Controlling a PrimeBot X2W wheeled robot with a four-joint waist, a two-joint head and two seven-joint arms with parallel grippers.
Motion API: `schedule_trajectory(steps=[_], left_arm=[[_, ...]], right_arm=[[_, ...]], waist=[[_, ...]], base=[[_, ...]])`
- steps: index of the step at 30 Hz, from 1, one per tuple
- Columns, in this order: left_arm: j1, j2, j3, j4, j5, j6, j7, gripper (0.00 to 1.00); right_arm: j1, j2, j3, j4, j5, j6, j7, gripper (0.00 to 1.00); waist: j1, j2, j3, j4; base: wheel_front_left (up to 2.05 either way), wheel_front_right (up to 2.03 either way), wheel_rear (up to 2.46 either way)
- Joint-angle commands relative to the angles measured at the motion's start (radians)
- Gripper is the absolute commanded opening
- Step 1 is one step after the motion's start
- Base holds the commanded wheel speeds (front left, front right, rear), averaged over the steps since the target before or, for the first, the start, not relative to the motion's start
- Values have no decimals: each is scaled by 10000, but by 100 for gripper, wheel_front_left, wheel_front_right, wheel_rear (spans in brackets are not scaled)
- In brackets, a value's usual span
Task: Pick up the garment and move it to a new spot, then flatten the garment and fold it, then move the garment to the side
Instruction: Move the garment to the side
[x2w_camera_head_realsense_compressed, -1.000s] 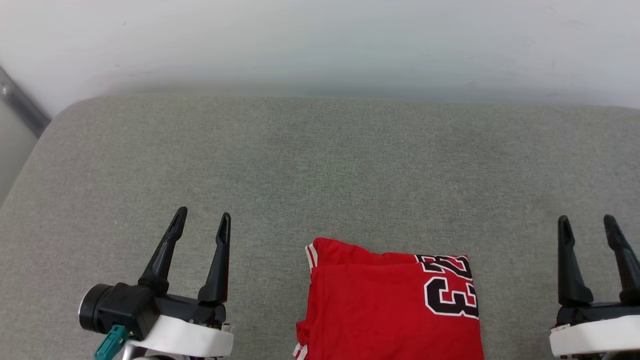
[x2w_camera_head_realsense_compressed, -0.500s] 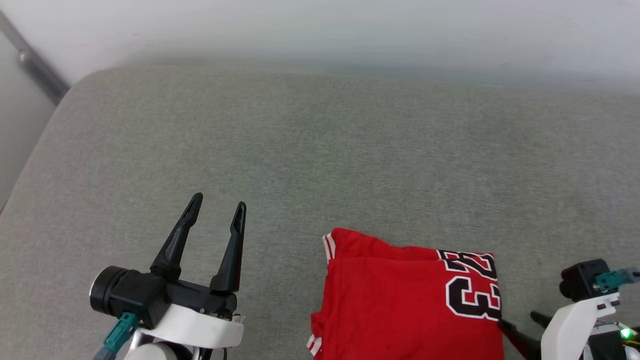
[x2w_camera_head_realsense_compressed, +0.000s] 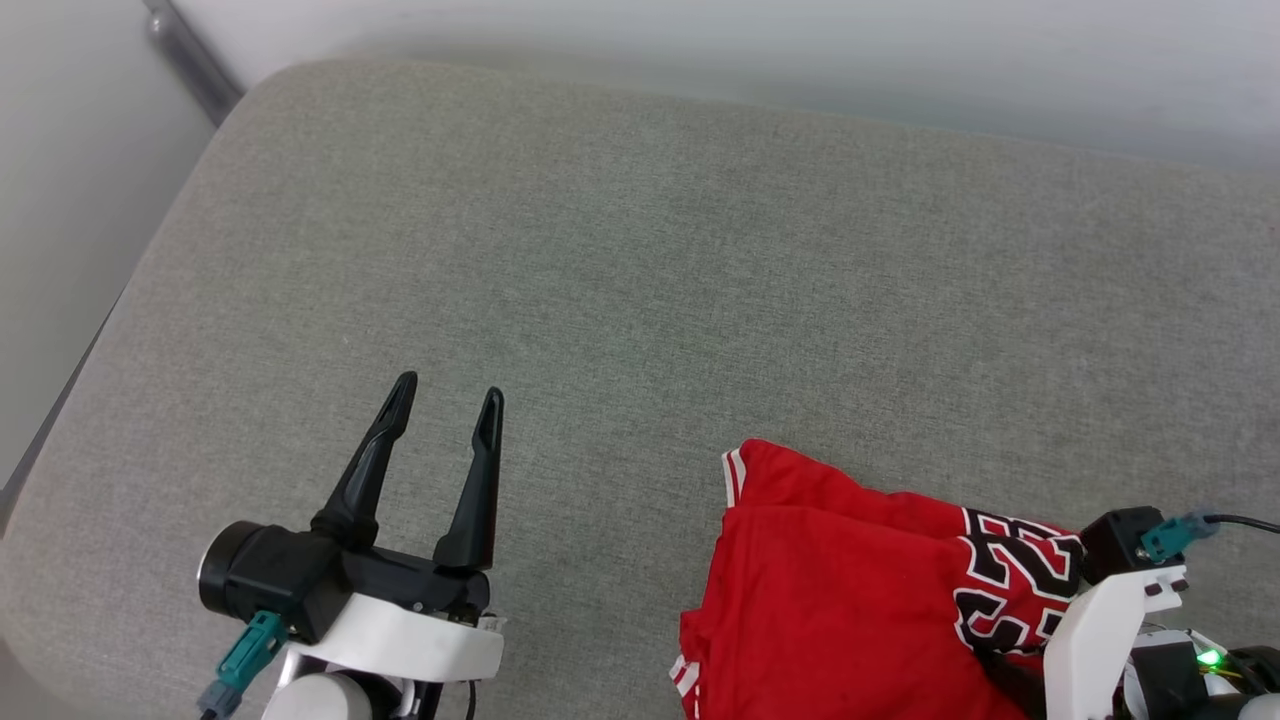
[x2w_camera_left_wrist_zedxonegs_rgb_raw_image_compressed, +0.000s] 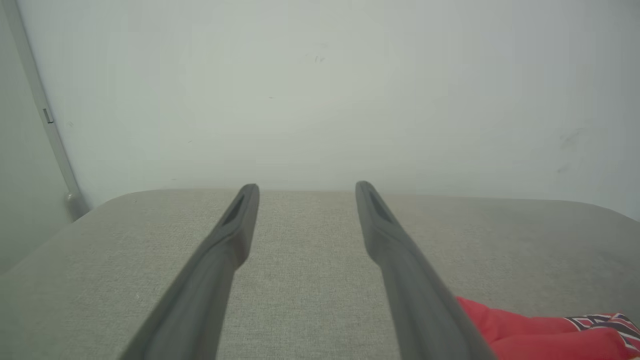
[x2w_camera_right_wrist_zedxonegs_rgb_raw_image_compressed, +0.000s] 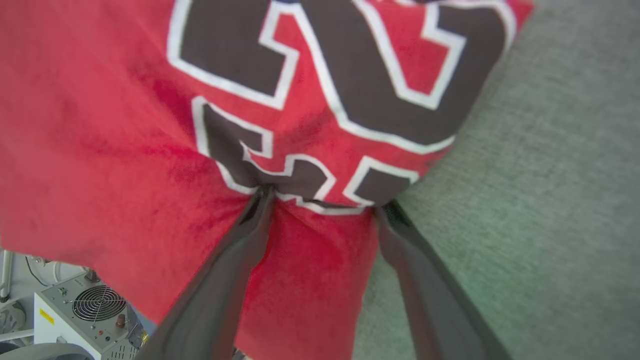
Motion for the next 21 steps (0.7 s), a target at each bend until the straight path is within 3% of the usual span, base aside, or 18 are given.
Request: schedule_trajectory(steps=[1, 2, 10, 18, 19, 21], left_arm=[[-177, -53, -42, 47, -2, -7, -21, 100], [-189, -64, -76, 65, 1, -7, -21, 100], [63, -96, -170, 233, 88, -7, -21, 100], [156, -170, -746, 445, -157, -7, -21, 100], [158, -311, -531, 282, -261, -7, -21, 100], [91, -298, -587, 169, -190, -7, -19, 100]], right_arm=[[94, 179, 389, 571, -29, -1, 62, 9], [56, 142, 504, 665, -47, -1, -21, 0], [-525, -859, 1279, 766, -701, -10, -652, 0], [-2248, -3263, 3417, -37, -1811, -9, -1166, 0], [-3133, -4374, 4203, -311, -2002, -7, -1159, 0], [-3691, -5139, 4693, -419, -2032, -9, -1215, 0]], waist=[[1, 0, 19, 56], [1, 0, 6, 85], [1, 0, -342, -159], [1, 0, -381, -1625], [1, 0, -150, -2448], [1, 0, 78, -2948]], base=[[0, 0, 0], [0, 0, 0], [0, 0, 0], [0, 0, 0], [0, 0, 0], [0, 0, 0]])
